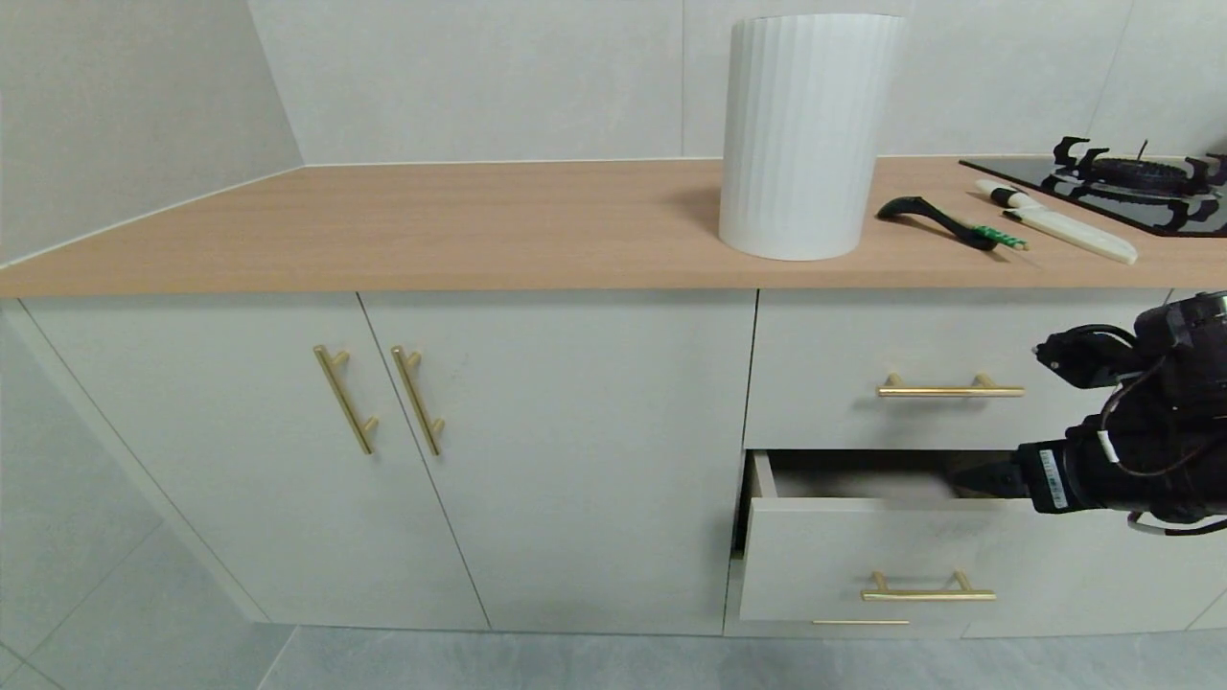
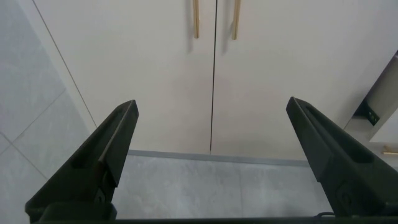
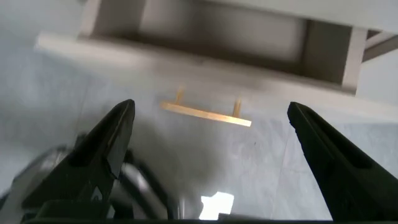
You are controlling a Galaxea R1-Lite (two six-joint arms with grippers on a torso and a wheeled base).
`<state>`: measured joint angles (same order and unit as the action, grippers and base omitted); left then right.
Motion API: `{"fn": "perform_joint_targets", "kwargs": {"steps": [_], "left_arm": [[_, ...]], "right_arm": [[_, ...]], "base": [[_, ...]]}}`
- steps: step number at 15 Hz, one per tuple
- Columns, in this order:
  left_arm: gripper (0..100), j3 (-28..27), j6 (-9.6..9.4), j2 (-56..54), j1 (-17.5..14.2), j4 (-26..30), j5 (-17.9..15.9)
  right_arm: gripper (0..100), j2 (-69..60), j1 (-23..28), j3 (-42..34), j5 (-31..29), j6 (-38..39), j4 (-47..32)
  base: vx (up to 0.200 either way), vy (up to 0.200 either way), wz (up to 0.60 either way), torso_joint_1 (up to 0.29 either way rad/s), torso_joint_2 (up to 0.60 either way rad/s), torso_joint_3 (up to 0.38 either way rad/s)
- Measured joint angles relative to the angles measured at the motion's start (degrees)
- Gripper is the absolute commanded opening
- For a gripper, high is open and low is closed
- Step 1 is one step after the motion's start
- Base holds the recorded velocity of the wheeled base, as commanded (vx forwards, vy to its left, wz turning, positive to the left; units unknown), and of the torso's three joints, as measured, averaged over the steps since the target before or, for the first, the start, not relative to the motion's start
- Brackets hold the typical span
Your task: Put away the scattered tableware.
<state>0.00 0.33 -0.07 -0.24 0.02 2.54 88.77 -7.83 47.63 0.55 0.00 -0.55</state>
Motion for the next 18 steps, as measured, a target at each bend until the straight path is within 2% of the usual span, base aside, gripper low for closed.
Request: {"fn": "perform_joint_targets", "kwargs": {"steps": [4, 10, 18], "left_arm": [[100, 0.00, -0.01, 0.00, 0.02, 0.02, 0.00], [100, 0.00, -0.01, 0.00, 0.00, 0.00, 0.00], [100, 0.00, 0.00, 0.00, 0.04, 0.00, 0.00]], "right_arm": [[100, 6.27, -0.49, -0.89, -4.18, 3.25, 7.06], [100, 17.63, -1.38, -2.79, -9.06, 6.60, 23.92], [100, 22.92, -1.99, -4.19, -10.23, 6.49, 26.66]], "base": [[0.000, 0.000, 0.00, 0.000, 0.00, 0.000], [0.000, 0.000, 0.00, 0.000, 0.00, 0.000], [0.000, 0.000, 0.00, 0.000, 0.00, 0.000]]}}
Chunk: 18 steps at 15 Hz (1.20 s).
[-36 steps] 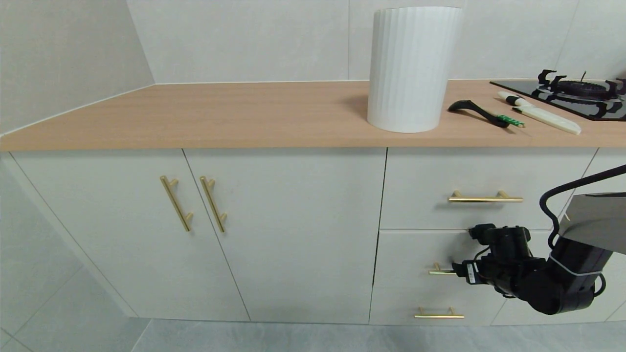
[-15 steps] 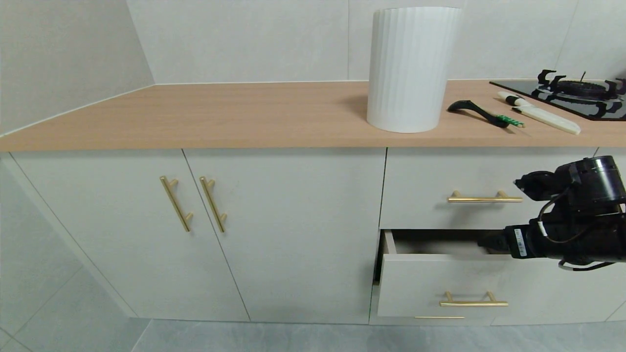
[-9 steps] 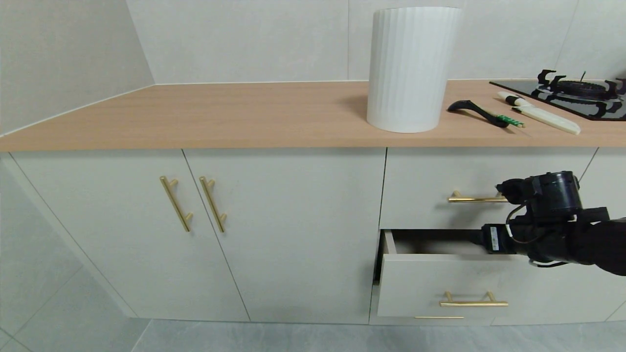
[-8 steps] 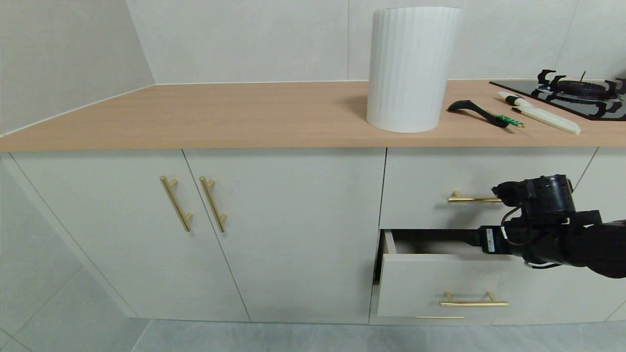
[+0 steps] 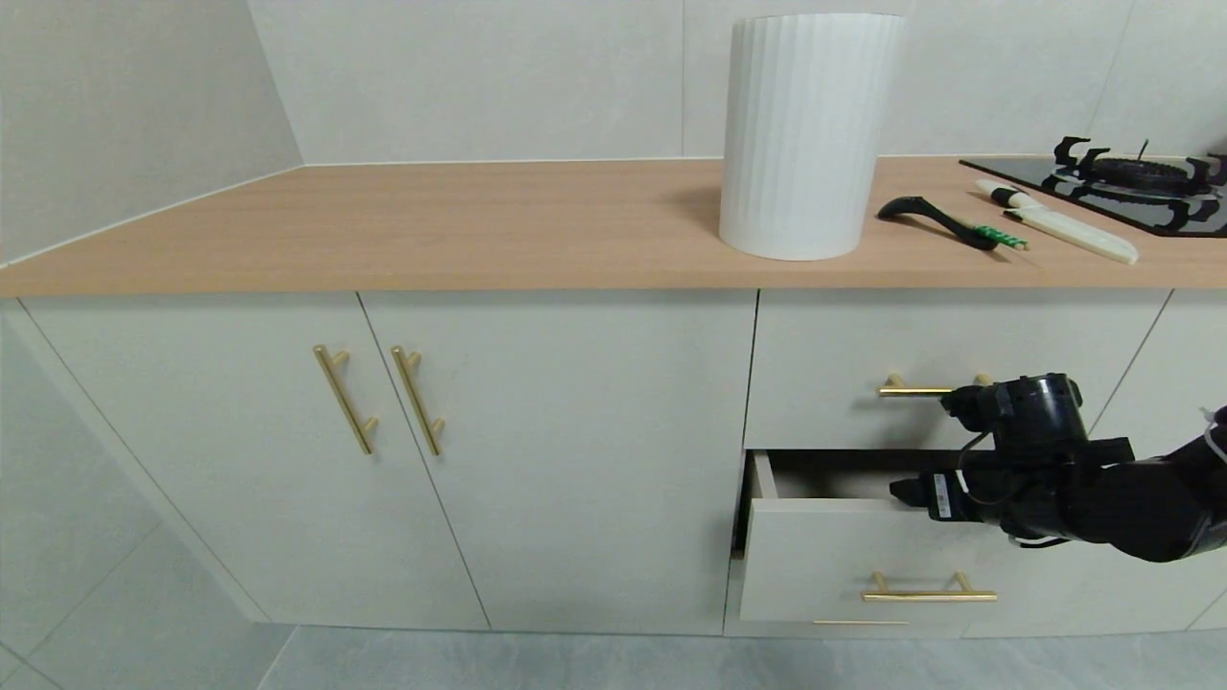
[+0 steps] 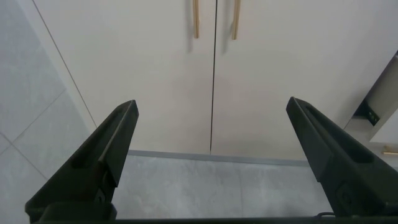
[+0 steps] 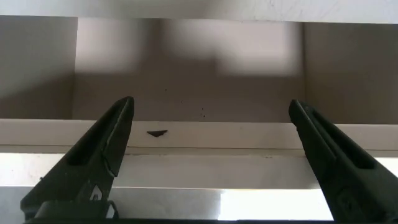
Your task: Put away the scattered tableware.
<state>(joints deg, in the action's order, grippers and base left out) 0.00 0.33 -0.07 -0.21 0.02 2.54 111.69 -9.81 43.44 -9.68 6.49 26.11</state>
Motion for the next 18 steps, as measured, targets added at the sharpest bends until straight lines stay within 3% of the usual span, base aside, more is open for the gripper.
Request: {"fn": "perform_joint_targets", "kwargs": {"steps": [13, 18], "left_arm": [[100, -0.02, -0.01, 0.00, -0.01, 0.05, 0.00], [100, 0.00, 0.00, 0.00, -0.04, 0.00, 0.00]], "right_arm": [[100, -6.46, -0.84, -0.16, 0.43, -1.34, -20.15], [100, -10.07, -2.08, -5.16, 0.55, -1.21, -24.26]], "base": [[0.000, 0.000, 0.00, 0.000, 0.00, 0.000], [0.000, 0.000, 0.00, 0.000, 0.00, 0.000]]}}
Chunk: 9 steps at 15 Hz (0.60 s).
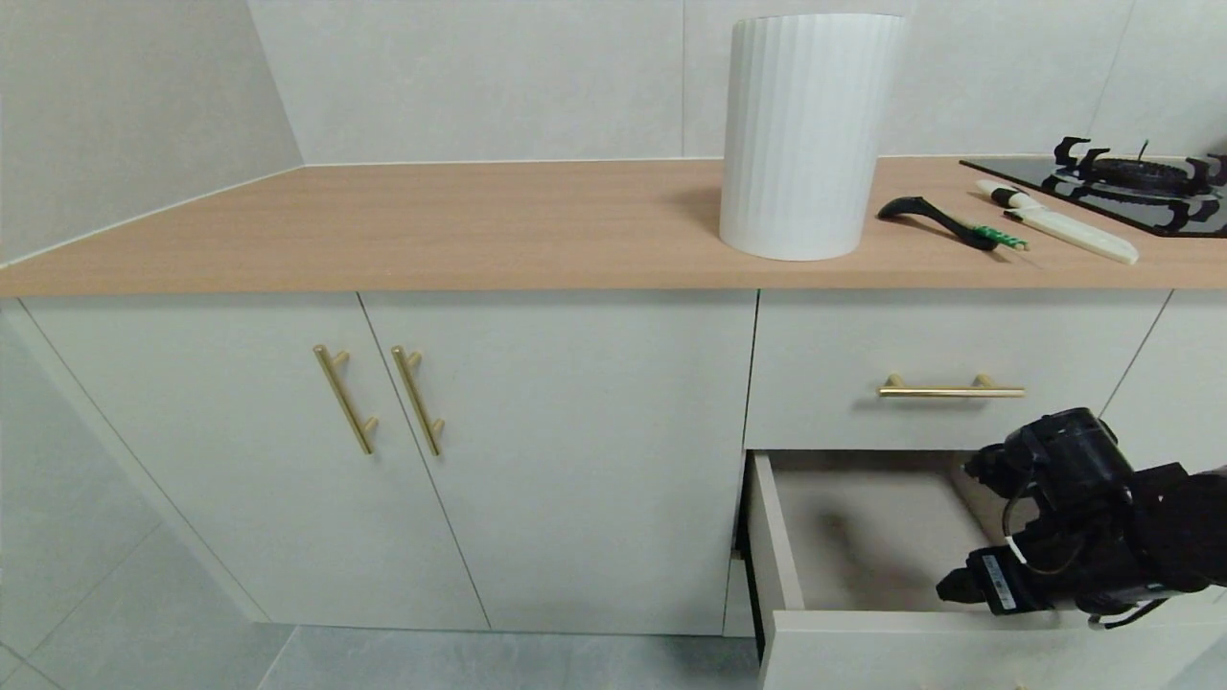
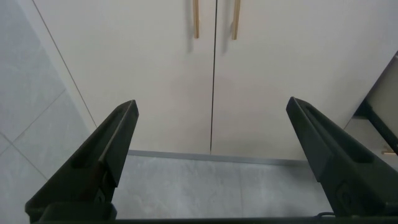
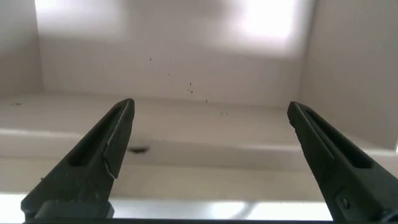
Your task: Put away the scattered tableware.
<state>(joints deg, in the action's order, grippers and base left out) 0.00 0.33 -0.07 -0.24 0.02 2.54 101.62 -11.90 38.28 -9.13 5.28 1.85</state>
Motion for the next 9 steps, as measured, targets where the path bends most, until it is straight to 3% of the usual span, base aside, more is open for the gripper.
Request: {"fn": "perform_joint_targets", "kwargs": {"steps": [9], "left_arm": [[100, 0.00, -0.01, 0.00, 0.00, 0.00, 0.00]], "right_arm": [[100, -13.99, -0.33, -14.97, 0.00, 0.71, 0.00]], "base": [[0.000, 0.000, 0.00, 0.000, 0.00, 0.000]]}}
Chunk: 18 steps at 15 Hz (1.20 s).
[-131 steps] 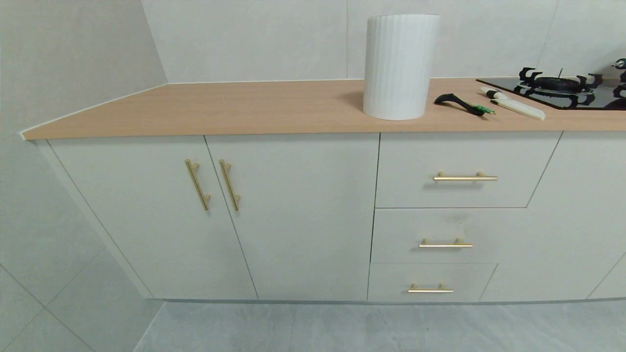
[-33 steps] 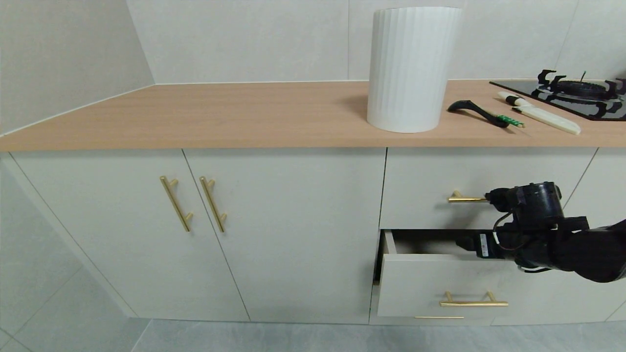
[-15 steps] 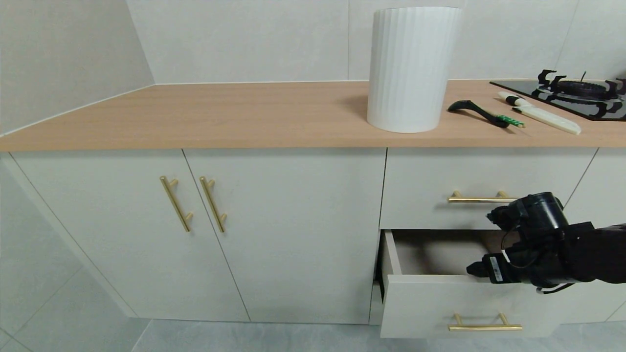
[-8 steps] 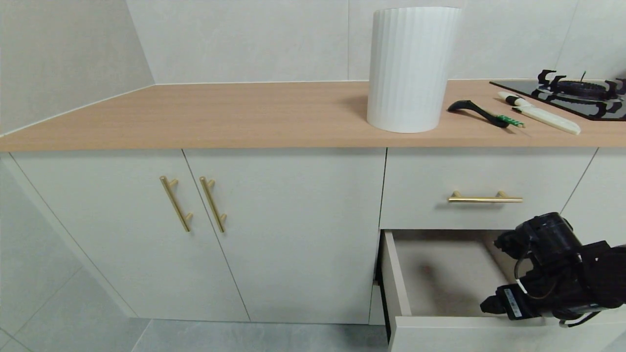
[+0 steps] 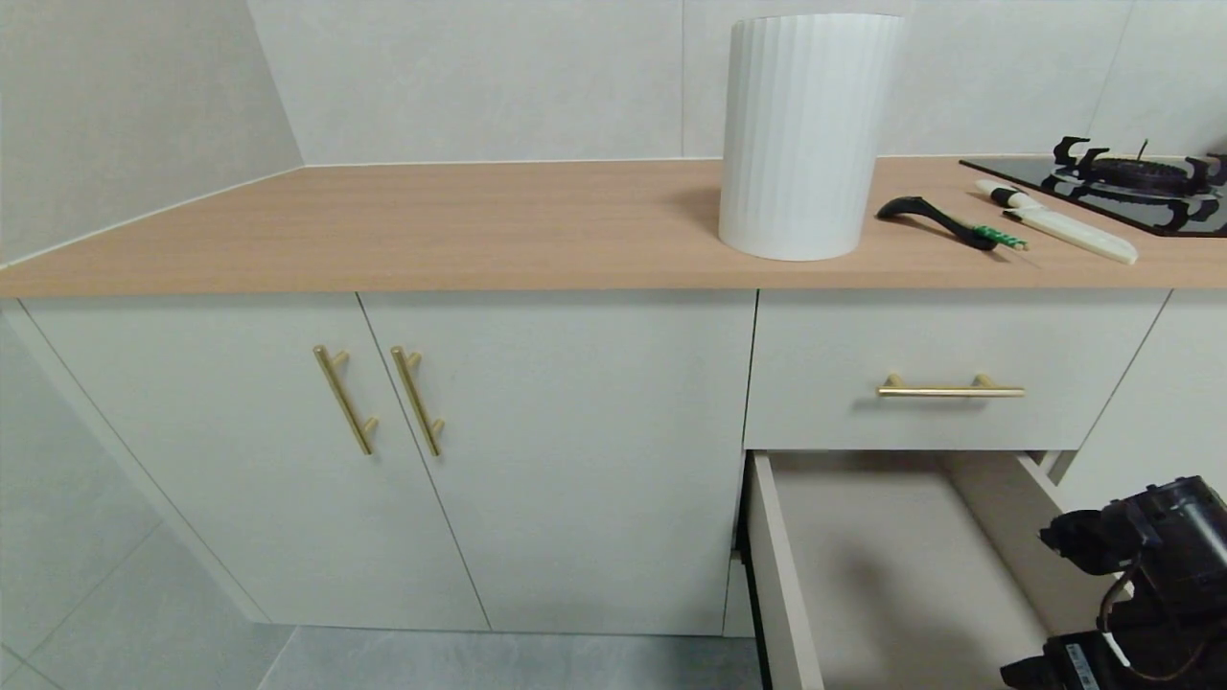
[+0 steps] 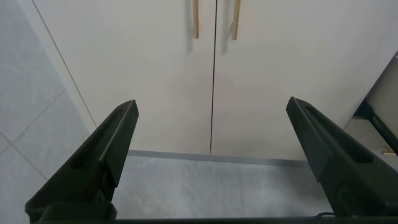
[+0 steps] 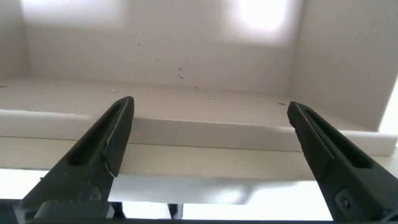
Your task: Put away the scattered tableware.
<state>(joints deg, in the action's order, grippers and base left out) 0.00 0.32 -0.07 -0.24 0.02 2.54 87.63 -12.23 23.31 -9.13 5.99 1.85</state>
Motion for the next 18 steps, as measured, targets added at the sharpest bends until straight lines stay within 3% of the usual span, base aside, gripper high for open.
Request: {"fn": "perform_joint_targets", "kwargs": {"steps": [7, 11, 14, 18], "left_arm": [[100, 0.00, 0.01, 0.00, 0.00, 0.05, 0.00], [100, 0.00, 0.00, 0.00, 0.02, 0.02, 0.00], [100, 0.00, 0.00, 0.00, 0.00, 0.02, 0.00], [100, 0.00, 0.00, 0.00, 0.00, 0.02, 0.00]], "right_arm": [[100, -7.19, -0.06, -7.49, 1.33, 0.13, 0.38], [100, -7.95, -0.06, -7.68, 2.18, 0.04, 0.35], [100, -10.51, -0.06, -1.54, 2.00, -0.13, -2.61], [100, -14.86, -0.06, 20.24, 5.68, -0.93, -18.32]], "base": [[0.000, 0.000, 0.00, 0.000, 0.00, 0.000], [0.000, 0.000, 0.00, 0.000, 0.00, 0.000], [0.000, 0.000, 0.00, 0.000, 0.00, 0.000], [0.000, 0.000, 0.00, 0.000, 0.00, 0.000]]}}
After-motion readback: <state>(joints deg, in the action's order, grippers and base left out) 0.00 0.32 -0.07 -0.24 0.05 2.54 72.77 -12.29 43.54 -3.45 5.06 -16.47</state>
